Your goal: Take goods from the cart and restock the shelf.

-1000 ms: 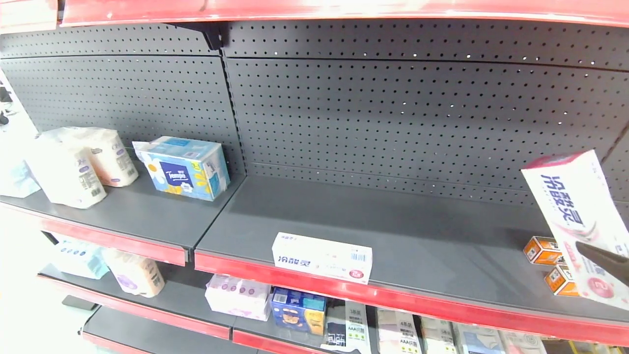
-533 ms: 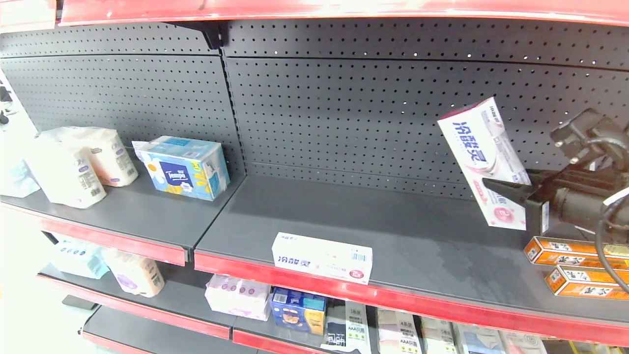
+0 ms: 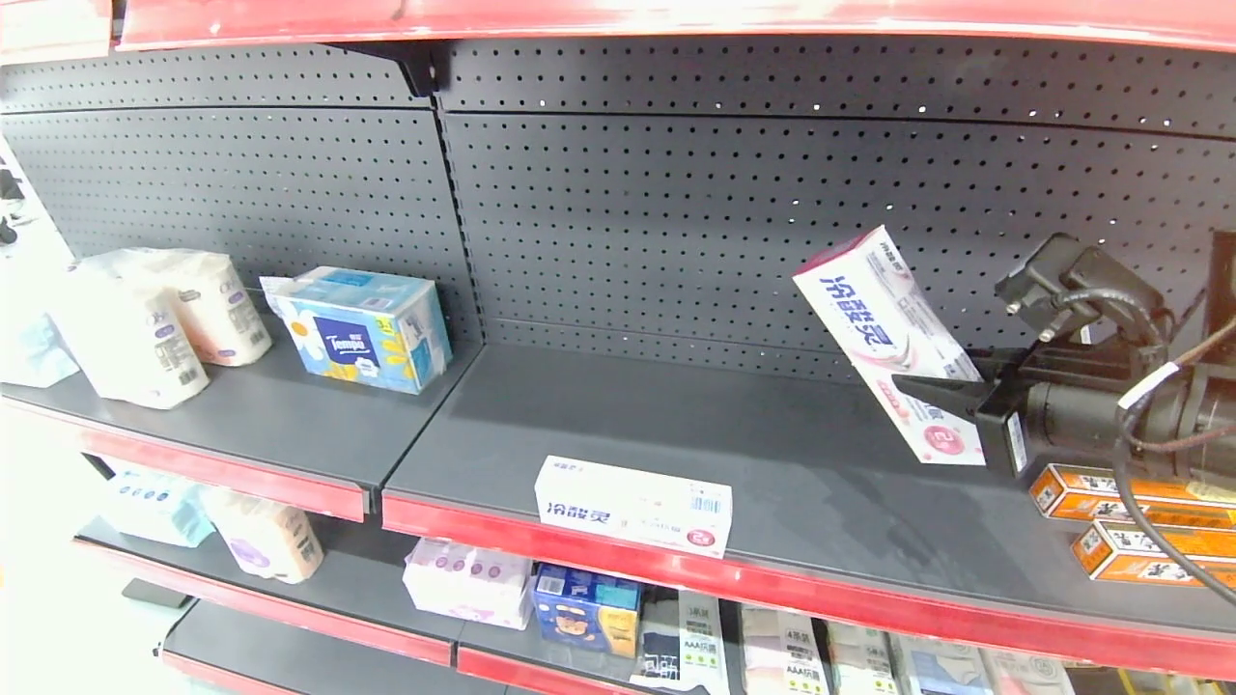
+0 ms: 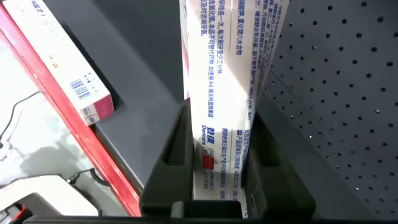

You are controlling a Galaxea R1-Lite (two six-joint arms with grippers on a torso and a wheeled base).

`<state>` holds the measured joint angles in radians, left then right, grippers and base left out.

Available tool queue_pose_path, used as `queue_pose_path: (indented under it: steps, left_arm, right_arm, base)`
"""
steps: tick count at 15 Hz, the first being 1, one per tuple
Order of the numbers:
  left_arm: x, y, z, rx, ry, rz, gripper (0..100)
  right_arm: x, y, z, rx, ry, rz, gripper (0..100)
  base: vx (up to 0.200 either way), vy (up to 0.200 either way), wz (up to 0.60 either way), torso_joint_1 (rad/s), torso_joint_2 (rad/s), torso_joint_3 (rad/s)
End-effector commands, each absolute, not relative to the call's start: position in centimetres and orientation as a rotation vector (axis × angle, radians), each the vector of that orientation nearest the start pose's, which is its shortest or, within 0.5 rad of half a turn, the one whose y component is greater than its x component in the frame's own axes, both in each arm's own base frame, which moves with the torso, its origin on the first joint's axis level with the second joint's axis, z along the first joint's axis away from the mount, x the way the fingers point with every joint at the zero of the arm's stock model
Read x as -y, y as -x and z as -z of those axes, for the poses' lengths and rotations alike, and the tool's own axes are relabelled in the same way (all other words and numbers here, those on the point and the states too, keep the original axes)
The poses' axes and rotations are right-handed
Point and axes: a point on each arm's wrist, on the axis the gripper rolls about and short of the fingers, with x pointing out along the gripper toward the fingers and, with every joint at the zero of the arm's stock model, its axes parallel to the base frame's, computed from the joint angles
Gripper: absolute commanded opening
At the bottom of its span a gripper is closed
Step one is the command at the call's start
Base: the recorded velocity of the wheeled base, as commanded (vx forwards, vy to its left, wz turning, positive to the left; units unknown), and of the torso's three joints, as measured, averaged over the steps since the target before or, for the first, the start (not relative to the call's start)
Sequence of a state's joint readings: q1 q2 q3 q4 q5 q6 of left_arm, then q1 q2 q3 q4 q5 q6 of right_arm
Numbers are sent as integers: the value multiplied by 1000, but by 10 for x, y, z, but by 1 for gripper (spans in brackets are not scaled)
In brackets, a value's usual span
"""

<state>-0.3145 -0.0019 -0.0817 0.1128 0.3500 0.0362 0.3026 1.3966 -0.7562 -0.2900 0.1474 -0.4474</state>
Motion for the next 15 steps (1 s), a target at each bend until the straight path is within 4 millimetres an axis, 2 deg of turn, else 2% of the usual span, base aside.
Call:
queue_pose_path:
  steps: [1,7,8,10,12,14,15]
  left_arm:
    - [-17,27,-86,-33,-37,-59,100]
    - [-13,19,-89,-146,-72,-159,100]
    - [-10,20,-89,-162,-63,-309,100]
    - [-9,23,-88,-128,-50,-331,100]
    - [-7,25,-87,-95,-32,-269,100]
    - [-2,29,-86,-44,9,-75,100]
    - [-2,29,-86,-44,15,-62,100]
  right_arm:
    - [-72,-219,-223,-226,464,-513,0]
    - [-68,-214,-224,-224,462,-493,0]
    - [-66,-216,-225,-223,462,-482,0]
    - [-65,-216,-222,-237,462,-484,0]
    - [-65,-216,-219,-271,462,-497,0]
    - [-67,-222,-215,-299,466,-505,0]
    - [-67,-223,-215,-300,467,-507,0]
  base:
    - [0,0,0,0,0,0]
    - [0,0,0,0,0,0]
    - [0,0,0,0,0,0]
    - [0,0,0,0,0,0]
    - [0,0,0,0,0,0]
    - [0,0,0,0,0,0]
    - [0,0,0,0,0,0]
